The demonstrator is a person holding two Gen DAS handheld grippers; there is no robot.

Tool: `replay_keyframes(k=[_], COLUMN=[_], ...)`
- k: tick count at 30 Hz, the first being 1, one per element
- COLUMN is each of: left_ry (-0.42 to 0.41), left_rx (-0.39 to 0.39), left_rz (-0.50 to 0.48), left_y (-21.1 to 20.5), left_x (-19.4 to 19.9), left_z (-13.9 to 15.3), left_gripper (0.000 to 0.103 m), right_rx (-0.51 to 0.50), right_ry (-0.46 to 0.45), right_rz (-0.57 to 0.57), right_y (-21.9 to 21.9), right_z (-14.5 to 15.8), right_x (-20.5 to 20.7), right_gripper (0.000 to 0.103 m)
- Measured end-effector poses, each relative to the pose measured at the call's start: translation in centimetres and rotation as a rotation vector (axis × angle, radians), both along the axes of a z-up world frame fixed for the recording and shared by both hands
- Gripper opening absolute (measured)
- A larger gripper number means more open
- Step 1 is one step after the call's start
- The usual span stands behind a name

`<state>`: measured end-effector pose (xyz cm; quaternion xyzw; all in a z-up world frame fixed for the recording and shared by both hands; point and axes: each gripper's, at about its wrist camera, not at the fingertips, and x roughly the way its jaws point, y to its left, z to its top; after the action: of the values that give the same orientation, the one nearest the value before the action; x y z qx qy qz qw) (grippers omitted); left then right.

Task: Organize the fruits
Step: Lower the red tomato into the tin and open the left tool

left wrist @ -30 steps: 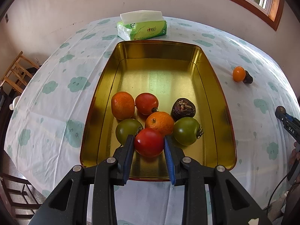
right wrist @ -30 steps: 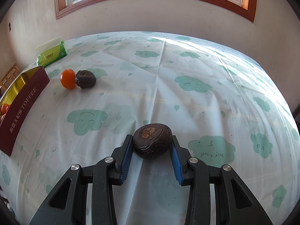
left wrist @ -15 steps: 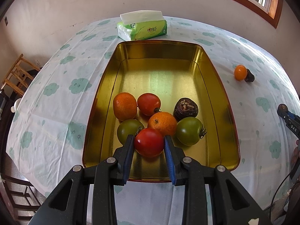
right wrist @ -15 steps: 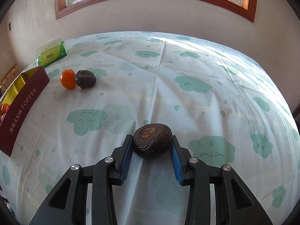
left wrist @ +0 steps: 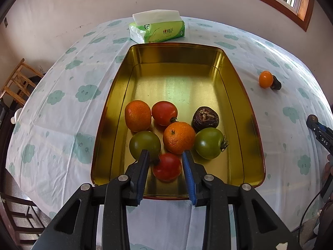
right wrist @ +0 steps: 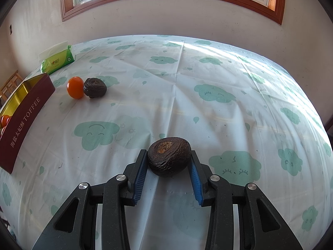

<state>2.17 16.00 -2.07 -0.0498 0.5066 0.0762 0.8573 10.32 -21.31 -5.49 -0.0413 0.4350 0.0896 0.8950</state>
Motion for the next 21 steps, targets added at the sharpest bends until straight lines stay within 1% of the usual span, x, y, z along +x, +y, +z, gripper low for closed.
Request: replay_keyframes(k=[1,10,18,21], left_ry=[0.001,0.003,-0.016,-0.025], left_rx=[-0.002,-0.006,-0.021,-0.025], left_rz=[0.003,0.005,-0.003,-0.006], left_y=[0.05,0.09,-0.13,-0.21], left_x=[-0.03,-0.11,-0.26,-0.39], left_z=[-0.01,0.06,0.55,0.81], left_gripper=[0.033,0.033,0.033,0.035], right_rx=[0.000,-0.001,-0.001,-0.001], right_ry=[0.000,0.000,0.000,0.000], right_rz=[0.000,0.000,-0.001,-0.001], right_y=[0.01,0.05,0.04,0.07], right_z=[0.00,0.01,0.00,0.00], right_x=[0.00,0.01,0.00,0.00], right_gripper=[0.040,0.040,0.040,0.040])
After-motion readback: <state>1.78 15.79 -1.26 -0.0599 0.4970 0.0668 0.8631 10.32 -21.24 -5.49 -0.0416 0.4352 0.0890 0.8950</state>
